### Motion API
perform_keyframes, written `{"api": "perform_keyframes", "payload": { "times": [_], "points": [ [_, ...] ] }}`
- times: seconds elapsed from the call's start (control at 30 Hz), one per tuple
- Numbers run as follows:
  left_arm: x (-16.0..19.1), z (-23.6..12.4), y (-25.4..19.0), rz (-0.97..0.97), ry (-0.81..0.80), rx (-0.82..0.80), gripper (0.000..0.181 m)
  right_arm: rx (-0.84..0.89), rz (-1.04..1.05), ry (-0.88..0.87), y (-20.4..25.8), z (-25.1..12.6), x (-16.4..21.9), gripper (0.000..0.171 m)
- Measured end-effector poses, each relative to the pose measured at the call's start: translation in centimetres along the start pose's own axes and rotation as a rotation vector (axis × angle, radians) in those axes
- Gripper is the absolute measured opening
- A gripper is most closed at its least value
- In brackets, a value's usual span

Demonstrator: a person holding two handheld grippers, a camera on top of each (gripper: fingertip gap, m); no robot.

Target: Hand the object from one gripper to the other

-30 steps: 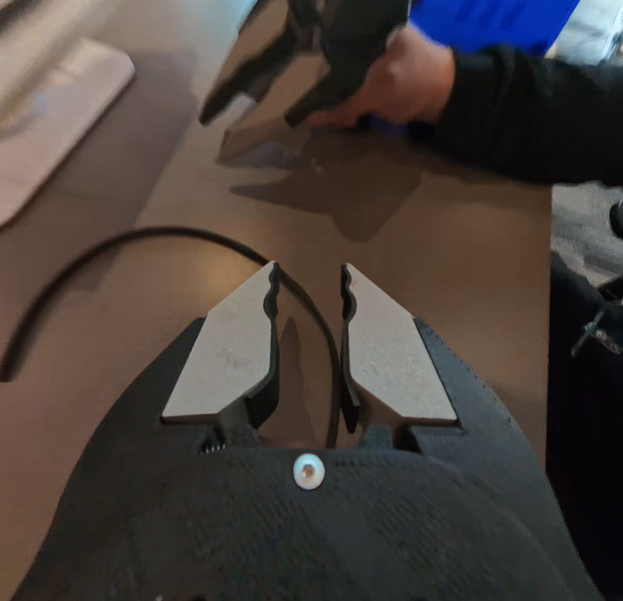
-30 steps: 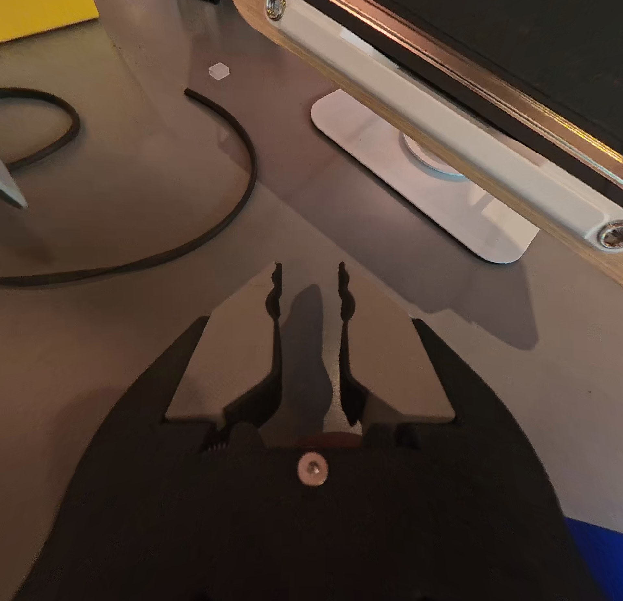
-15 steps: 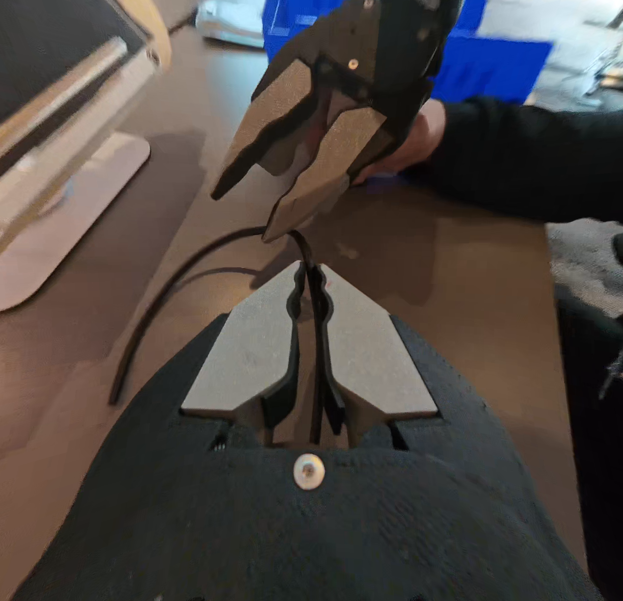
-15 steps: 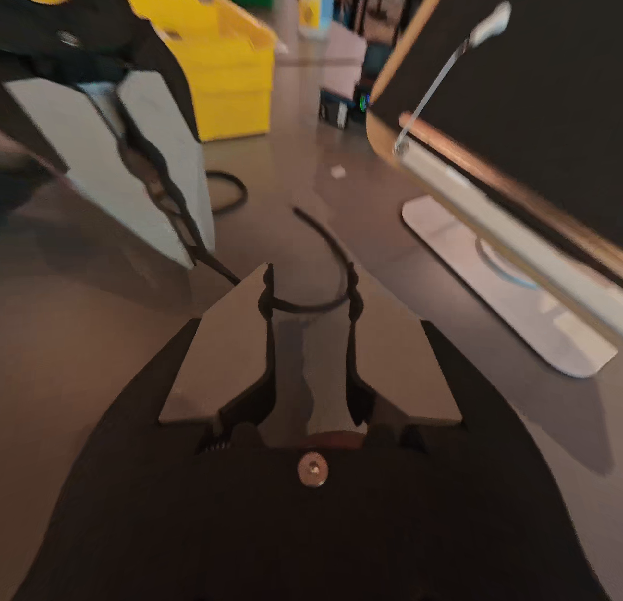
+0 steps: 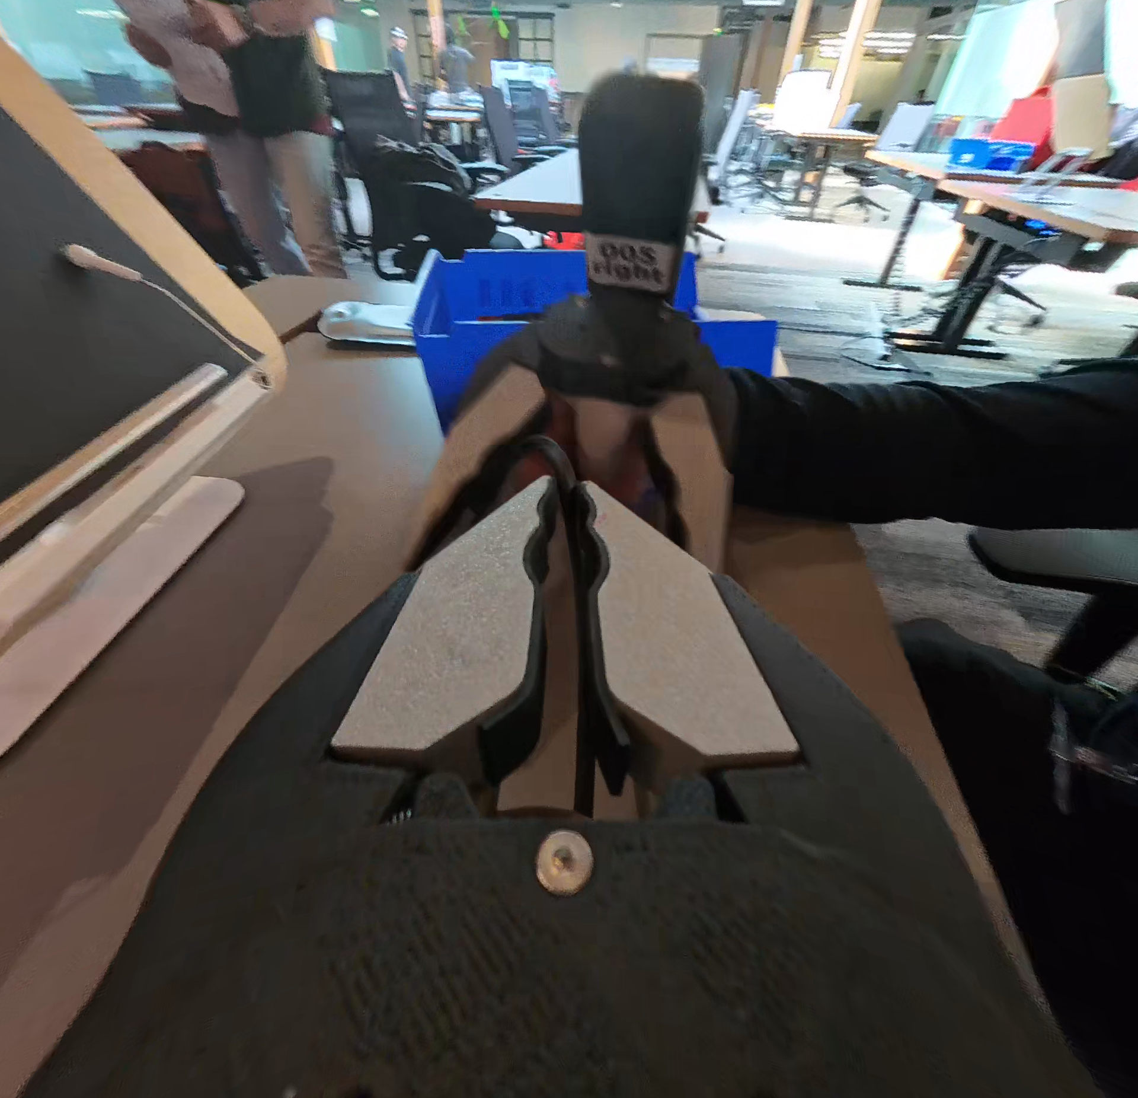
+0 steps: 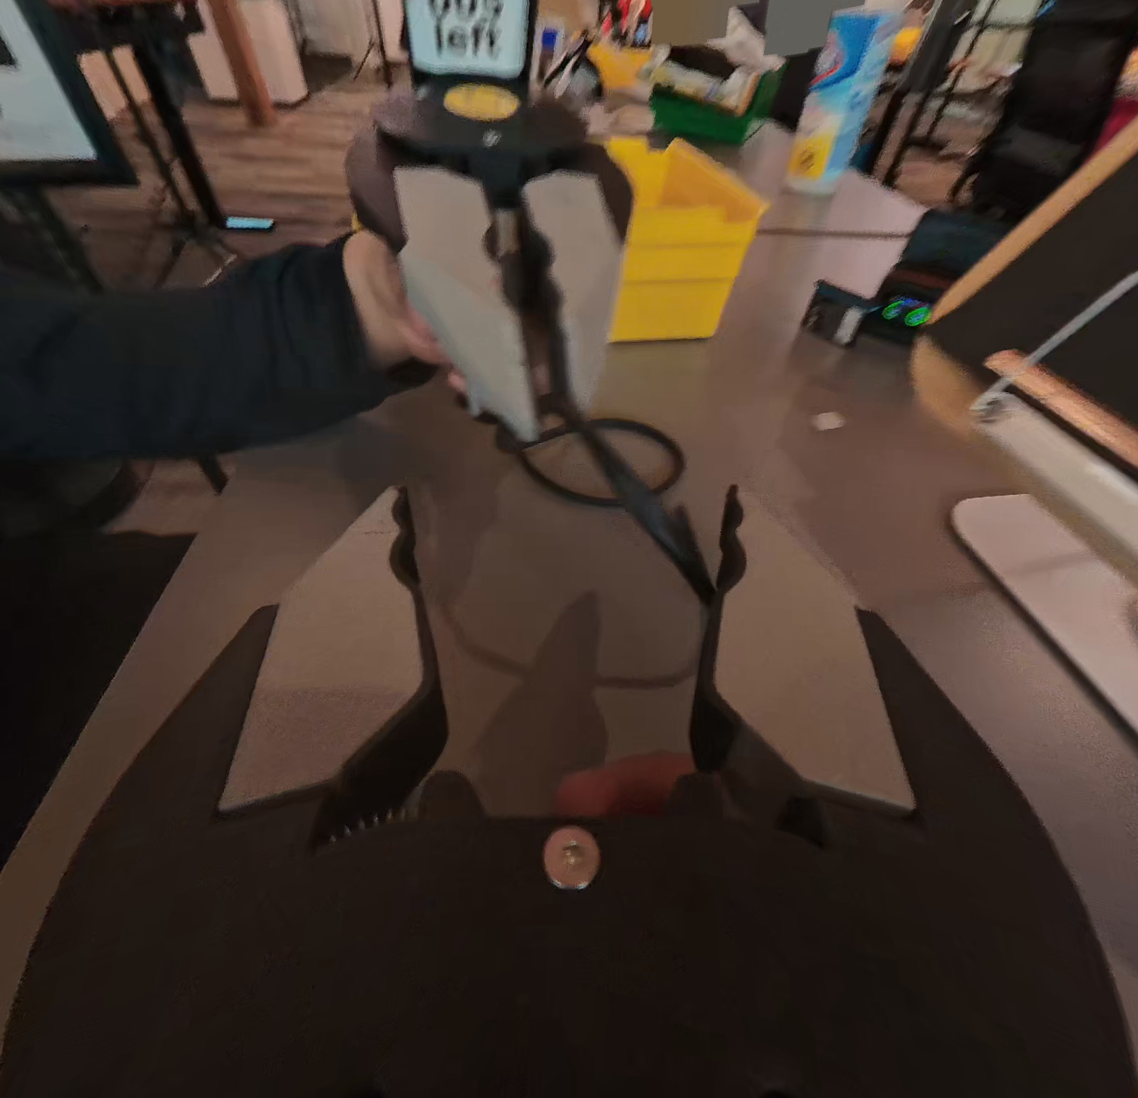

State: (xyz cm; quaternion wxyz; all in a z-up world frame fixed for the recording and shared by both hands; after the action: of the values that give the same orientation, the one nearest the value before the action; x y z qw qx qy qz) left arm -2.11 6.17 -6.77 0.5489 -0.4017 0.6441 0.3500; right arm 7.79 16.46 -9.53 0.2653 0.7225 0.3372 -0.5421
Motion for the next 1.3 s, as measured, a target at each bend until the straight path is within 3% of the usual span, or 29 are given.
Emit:
{"api": "perform_keyframes", "payload": {
  "times": [0.07,0.17,0.2,0.27,0.3,0.53,0.73,0.83,0.9,1.03,1.1,1.17,1.23,1.3],
  "points": [
    [-0.4,-0.1,0.0,0.017,-0.056,-0.036,0.004,-0.037,-0.001,0.049,0.5,1.9,0.5,0.102],
    [-0.7,0.2,-0.1,0.026,-0.09,-0.073,0.003,0.019,-0.038,0.086,0.8,4.0,0.8,0.081],
    [-0.7,0.3,-0.1,0.033,-0.094,-0.084,0.003,0.018,-0.052,0.073,1.0,4.5,0.8,0.066],
    [-0.9,0.4,-0.2,0.038,-0.124,-0.108,0.002,0.042,-0.055,0.044,0.8,4.7,0.5,0.015],
    [-1.0,0.3,-0.2,0.035,-0.141,-0.122,0.002,0.058,-0.052,0.039,0.6,4.5,0.4,0.0],
    [-1.2,-0.6,1.8,-0.075,-0.263,-0.25,0.003,0.147,0.072,-0.158,-1.5,0.2,-0.4,0.0],
    [-1.2,-0.8,2.1,-0.155,-0.291,-0.188,0.003,0.113,0.069,-0.177,-1.2,-0.9,-0.8,0.001],
    [-1.0,-0.2,1.6,-0.129,-0.259,-0.164,0.003,0.066,0.107,-0.133,-1.0,0.5,-0.5,0.041],
    [-0.8,0.4,1.1,-0.115,-0.239,-0.144,0.003,0.044,0.111,-0.105,-0.8,1.6,-0.3,0.057],
    [-0.6,1.2,0.2,-0.141,-0.193,-0.073,0.002,0.075,0.076,-0.028,-0.4,3.6,0.1,0.041],
    [-0.5,1.3,0.2,-0.172,-0.171,-0.048,0.004,0.065,0.037,-0.045,-0.1,4.1,0.0,0.025],
    [-0.7,1.2,0.4,-0.215,-0.206,-0.028,0.003,0.033,0.041,-0.08,0.2,4.2,-0.1,0.02],
    [-0.7,1.1,0.5,-0.233,-0.227,-0.036,0.003,-0.027,0.057,-0.092,0.3,4.0,-0.1,0.001],
    [-0.8,1.0,0.7,-0.236,-0.229,-0.047,0.003,0.006,0.08,-0.093,-0.3,3.5,-0.1,0.0]
  ]
}}
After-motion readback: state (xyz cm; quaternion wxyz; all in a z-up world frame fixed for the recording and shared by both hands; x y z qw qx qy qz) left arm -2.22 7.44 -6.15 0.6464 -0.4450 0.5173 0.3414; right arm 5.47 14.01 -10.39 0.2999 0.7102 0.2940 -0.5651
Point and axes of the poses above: each gripper's, where its closed fingertips meet, z out along the fingers, x out of its underside, y = z × x across the jaws, the point moved 9 cm from there along -z, back along the fingers, and after that the axes turned 14 degrees about -x, right-handed, at the moved point
